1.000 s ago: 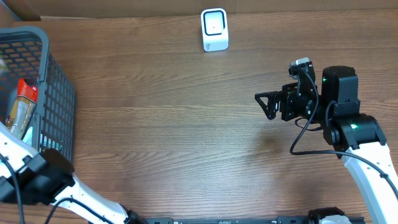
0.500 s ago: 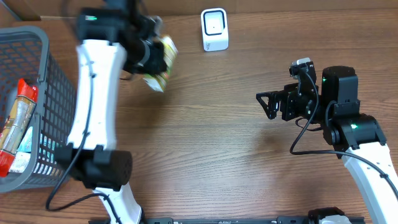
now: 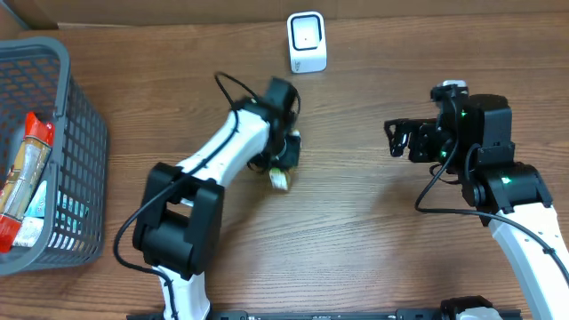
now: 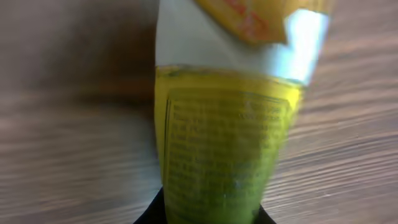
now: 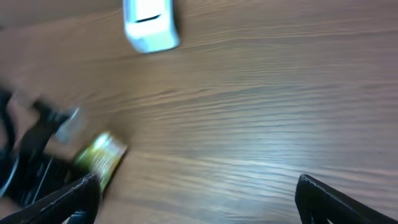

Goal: Scan the item barcode
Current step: 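Lift the green-yellow packet out and carry it toward the scanner, then lower the packet onto the table center and open the left gripper, then reach the left gripper back into the basket toward the red-capped tube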

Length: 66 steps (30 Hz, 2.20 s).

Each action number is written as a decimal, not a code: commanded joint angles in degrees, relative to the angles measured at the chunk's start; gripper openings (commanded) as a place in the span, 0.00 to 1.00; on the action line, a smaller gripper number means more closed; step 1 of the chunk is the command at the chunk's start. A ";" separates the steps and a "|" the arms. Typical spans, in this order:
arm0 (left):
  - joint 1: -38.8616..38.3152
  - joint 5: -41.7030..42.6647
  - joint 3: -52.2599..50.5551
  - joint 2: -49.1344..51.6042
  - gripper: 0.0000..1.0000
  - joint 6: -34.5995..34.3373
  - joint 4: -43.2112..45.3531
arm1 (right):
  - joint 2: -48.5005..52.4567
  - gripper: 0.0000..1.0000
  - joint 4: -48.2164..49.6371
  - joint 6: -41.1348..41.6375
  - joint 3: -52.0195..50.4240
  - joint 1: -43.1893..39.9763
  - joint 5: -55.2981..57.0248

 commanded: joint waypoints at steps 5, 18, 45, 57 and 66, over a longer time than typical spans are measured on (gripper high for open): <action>-1.18 -2.27 -1.92 -2.14 0.31 1.86 2.60 | -0.11 1.00 2.25 4.48 1.20 -0.17 17.16; 2.19 -8.87 21.33 -18.45 0.39 6.86 -12.09 | -0.11 1.00 2.34 4.46 1.20 -0.15 18.01; 37.77 -7.67 35.17 -27.69 0.76 13.86 -20.63 | -0.11 1.00 2.34 4.46 1.20 -0.15 18.01; 56.04 -13.11 36.76 -27.30 0.79 9.99 -20.96 | -0.11 1.00 2.36 4.46 1.20 -0.15 18.01; 67.28 -14.01 36.61 -26.01 0.79 6.60 -15.41 | -0.11 1.00 2.34 4.46 1.20 -0.15 18.01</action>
